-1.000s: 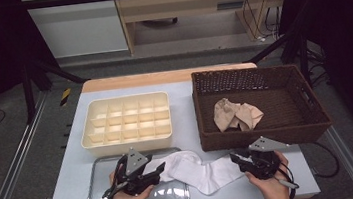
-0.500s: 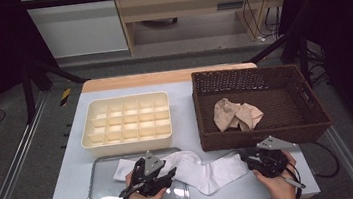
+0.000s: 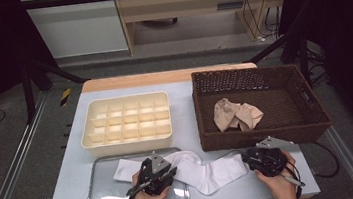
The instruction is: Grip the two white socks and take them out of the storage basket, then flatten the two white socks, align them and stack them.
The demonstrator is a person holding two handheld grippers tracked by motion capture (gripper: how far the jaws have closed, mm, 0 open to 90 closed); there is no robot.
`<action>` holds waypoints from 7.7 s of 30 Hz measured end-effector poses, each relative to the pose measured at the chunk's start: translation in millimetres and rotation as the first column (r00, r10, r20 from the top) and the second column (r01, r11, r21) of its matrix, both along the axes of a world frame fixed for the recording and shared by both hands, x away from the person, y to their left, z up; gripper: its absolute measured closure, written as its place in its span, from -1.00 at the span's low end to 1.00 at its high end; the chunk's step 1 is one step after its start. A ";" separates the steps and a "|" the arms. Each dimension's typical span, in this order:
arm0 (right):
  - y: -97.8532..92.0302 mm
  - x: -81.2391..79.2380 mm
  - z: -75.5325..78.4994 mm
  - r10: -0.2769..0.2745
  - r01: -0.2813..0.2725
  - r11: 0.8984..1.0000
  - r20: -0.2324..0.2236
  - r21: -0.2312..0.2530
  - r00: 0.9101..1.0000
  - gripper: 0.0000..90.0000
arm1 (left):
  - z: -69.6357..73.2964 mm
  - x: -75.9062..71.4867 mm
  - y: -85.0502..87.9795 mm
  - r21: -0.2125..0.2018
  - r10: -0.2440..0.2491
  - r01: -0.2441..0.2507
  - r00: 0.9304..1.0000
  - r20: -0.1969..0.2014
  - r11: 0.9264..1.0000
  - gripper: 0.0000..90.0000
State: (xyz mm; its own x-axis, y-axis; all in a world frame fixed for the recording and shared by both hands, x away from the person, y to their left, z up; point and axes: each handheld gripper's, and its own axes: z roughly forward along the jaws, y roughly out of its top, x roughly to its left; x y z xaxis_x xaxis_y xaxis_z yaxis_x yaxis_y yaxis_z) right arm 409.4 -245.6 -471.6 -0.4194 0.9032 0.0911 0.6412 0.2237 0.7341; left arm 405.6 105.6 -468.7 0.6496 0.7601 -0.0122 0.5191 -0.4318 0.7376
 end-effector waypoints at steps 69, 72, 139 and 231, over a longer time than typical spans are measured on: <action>118.0 19.4 38.5 0.191 -0.199 0.973 0.073 0.120 0.979 1.00 | 30.2 -5.1 154.8 -0.080 0.160 -0.158 0.987 0.018 0.984 0.93; 119.8 21.3 30.4 0.191 -0.196 0.975 0.051 0.108 0.980 1.00 | 26.2 -3.5 154.3 -0.061 0.167 -0.166 0.986 0.008 0.984 0.93; 38.8 -12.6 3.3 0.062 -0.059 0.996 -0.052 0.061 0.997 0.95 | 9.0 -16.6 72.0 0.013 0.005 -0.005 0.998 -0.055 1.000 0.74; 54.2 -5.6 4.8 0.097 -0.088 0.986 -0.056 0.143 0.994 0.90 | 1.6 -7.6 -14.7 -0.001 -0.134 0.134 0.991 -0.023 0.991 0.95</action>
State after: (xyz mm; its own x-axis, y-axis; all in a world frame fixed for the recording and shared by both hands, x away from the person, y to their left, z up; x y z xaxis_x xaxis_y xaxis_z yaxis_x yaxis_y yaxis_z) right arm 403.7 -191.4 -466.8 -0.4903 0.8371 0.2427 0.6684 0.1824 0.7211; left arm 398.0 90.9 -467.1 0.7452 0.6662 -0.0274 0.4730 -0.4992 0.7260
